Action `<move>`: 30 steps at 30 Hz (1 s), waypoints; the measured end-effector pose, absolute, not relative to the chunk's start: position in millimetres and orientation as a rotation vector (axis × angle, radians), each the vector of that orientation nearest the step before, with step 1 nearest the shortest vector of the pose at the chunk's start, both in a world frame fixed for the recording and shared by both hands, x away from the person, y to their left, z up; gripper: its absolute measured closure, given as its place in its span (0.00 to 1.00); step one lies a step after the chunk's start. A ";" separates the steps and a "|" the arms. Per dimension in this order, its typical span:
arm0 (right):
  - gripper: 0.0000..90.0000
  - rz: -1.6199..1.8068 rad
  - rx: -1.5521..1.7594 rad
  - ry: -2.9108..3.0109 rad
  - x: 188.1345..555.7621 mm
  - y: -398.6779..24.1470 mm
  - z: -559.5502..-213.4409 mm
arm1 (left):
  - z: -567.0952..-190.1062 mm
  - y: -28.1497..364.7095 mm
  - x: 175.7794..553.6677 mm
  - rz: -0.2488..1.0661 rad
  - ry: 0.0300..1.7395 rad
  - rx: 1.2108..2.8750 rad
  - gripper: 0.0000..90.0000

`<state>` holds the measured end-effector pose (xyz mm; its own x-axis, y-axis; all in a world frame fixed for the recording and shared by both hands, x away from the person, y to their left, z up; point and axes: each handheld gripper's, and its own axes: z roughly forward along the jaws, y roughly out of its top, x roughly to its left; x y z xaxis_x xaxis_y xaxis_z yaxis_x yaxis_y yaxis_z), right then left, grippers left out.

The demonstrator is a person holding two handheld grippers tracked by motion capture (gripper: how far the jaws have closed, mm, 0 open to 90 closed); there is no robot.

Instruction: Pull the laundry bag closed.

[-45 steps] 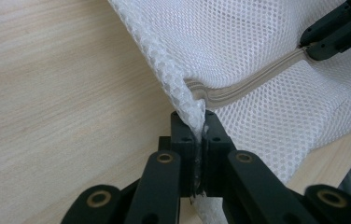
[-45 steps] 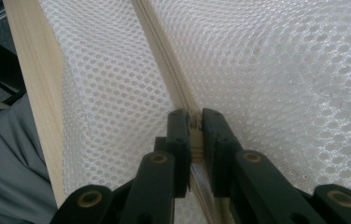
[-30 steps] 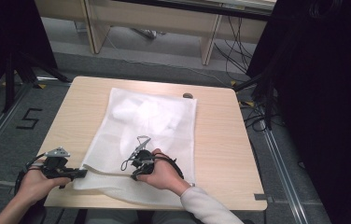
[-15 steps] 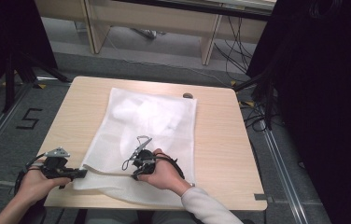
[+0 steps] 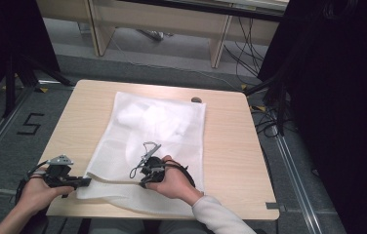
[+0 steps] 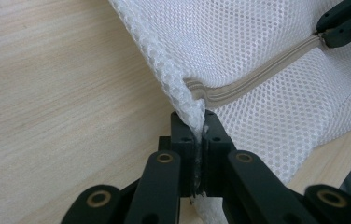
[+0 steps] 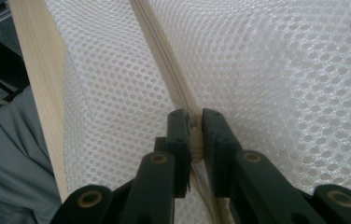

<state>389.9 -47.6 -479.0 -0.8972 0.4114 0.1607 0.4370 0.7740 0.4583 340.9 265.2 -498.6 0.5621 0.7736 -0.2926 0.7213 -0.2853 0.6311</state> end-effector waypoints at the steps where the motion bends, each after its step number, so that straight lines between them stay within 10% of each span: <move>1: 0.92 -0.777 -0.685 -2.919 389.9 -48.1 -479.2 | -499.0 266.5 341.2 0.096 1.178 2.065 0.95; 30: 0.92 -0.796 -0.697 -2.917 388.9 -62.0 -473.8 | -498.9 267.1 341.9 0.084 1.184 2.086 0.95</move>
<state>388.9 -62.0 -473.8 -0.8984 0.4121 0.1517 0.4320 0.7676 0.4735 341.9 267.1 -498.9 0.5753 0.7684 -0.2805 0.7213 -0.3148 0.6170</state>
